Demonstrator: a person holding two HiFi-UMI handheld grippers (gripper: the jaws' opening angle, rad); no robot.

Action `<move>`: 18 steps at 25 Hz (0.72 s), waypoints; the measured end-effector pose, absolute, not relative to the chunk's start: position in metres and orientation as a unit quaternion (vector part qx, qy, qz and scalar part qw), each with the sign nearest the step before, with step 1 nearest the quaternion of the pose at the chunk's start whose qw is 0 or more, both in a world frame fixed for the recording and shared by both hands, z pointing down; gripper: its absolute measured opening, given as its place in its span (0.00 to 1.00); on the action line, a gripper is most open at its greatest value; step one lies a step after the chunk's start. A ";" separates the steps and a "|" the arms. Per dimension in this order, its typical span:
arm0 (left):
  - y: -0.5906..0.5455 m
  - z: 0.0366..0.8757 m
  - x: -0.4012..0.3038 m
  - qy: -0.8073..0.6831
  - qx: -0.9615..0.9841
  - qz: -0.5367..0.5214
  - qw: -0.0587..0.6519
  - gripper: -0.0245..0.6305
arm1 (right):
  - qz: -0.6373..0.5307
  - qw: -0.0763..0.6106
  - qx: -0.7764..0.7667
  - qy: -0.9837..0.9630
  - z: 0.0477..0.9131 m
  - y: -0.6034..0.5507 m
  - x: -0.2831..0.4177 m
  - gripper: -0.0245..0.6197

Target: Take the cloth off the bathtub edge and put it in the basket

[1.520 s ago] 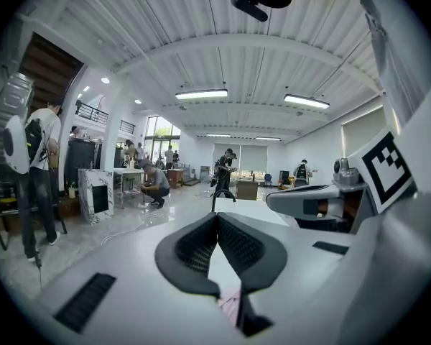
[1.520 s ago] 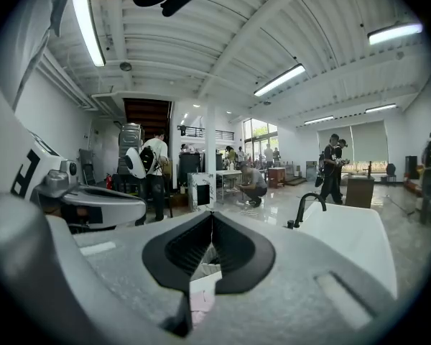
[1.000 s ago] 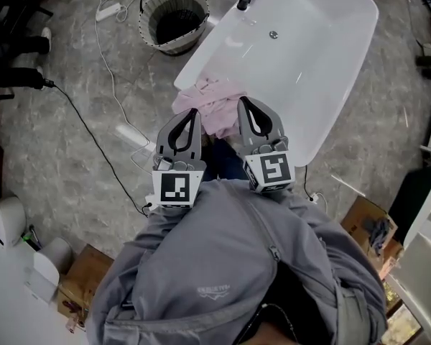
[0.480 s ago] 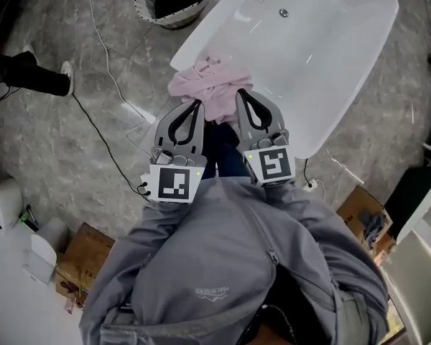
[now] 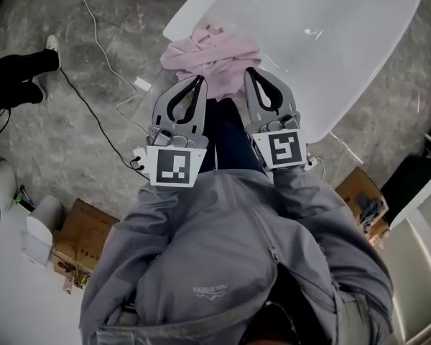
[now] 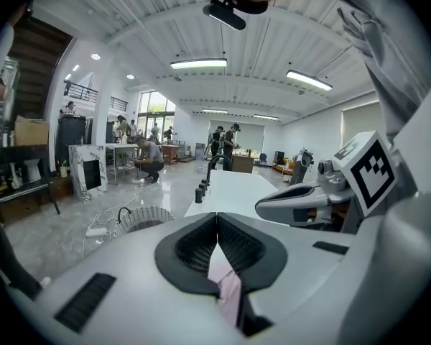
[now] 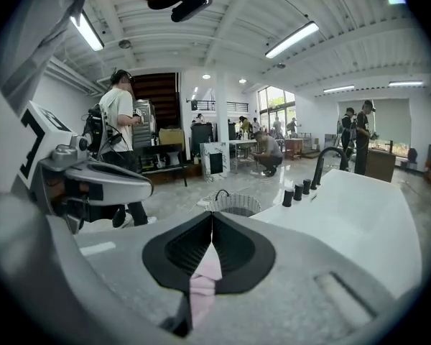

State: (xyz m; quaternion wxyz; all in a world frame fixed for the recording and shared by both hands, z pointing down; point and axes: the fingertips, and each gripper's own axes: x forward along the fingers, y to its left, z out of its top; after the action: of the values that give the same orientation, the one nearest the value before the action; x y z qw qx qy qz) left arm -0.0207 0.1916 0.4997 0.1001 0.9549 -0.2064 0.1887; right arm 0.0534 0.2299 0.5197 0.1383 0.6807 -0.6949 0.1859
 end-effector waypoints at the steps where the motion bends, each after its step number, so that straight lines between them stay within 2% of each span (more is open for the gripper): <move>1: 0.191 0.507 -0.021 -0.207 0.955 0.191 0.099 0.05 | 0.189 0.145 0.680 -0.693 0.528 0.232 0.055 0.05; 12: 0.201 0.581 -0.027 -0.205 0.944 0.226 0.127 0.05 | 0.217 0.158 0.678 -0.684 0.597 0.245 0.050 0.05; 18: 0.199 0.609 -0.022 -0.203 0.942 0.232 0.130 0.05 | 0.249 0.139 0.681 -0.674 0.620 0.241 0.050 0.05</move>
State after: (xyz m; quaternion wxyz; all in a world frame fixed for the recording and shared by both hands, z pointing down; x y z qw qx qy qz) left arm -0.0220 0.1989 0.6089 0.1302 0.9422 -0.2032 0.2324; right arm 0.0501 0.2412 0.6196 0.1392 0.6813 -0.6740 0.2493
